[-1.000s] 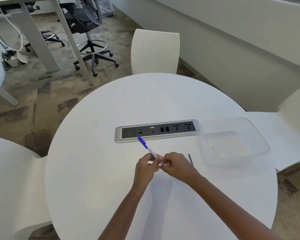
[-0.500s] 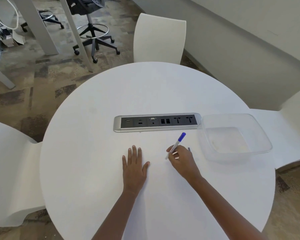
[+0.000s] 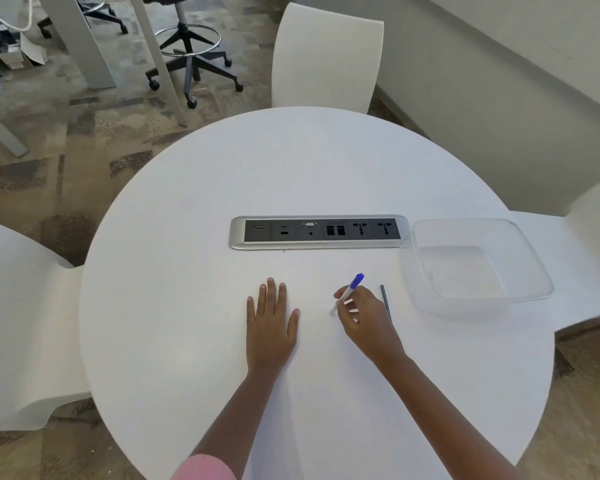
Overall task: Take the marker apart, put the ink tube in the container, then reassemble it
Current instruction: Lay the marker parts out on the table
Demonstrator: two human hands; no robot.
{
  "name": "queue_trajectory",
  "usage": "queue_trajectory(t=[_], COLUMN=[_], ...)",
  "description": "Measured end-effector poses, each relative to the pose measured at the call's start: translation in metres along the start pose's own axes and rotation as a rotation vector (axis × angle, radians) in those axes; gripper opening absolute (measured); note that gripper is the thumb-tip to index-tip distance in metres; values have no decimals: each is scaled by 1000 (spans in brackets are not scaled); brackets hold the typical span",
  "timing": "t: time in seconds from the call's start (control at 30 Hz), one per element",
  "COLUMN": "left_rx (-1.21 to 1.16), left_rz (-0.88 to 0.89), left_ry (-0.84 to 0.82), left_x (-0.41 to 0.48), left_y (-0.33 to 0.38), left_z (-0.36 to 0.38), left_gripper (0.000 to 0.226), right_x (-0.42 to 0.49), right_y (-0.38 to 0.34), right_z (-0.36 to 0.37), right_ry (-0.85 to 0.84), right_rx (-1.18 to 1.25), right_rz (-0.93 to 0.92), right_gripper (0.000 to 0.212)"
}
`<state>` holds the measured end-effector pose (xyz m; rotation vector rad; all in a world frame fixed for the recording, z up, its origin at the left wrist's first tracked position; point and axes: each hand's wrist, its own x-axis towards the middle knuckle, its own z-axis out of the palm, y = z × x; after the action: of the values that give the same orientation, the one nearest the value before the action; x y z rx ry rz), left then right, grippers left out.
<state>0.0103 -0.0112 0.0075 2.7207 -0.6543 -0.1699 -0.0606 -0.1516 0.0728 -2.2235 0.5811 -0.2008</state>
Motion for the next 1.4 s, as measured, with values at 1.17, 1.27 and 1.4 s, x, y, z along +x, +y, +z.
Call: queue_trajectory(t=[1.17, 1.27, 1.4], left_rx=[-13, -18, -21], left_rz=[22, 14, 18], left_ry=[52, 62, 92], left_x=[-1, -2, -2], left_y=[-7, -7, -5], left_z=[16, 16, 14], left_gripper=[54, 53, 54], right_x=[14, 15, 18], right_y=[-25, -6, 11], right_z=[-26, -14, 0], right_ry=[99, 24, -44], right_rx=[12, -131, -251], right_rz=[-11, 80, 185], right_gripper=[10, 14, 19])
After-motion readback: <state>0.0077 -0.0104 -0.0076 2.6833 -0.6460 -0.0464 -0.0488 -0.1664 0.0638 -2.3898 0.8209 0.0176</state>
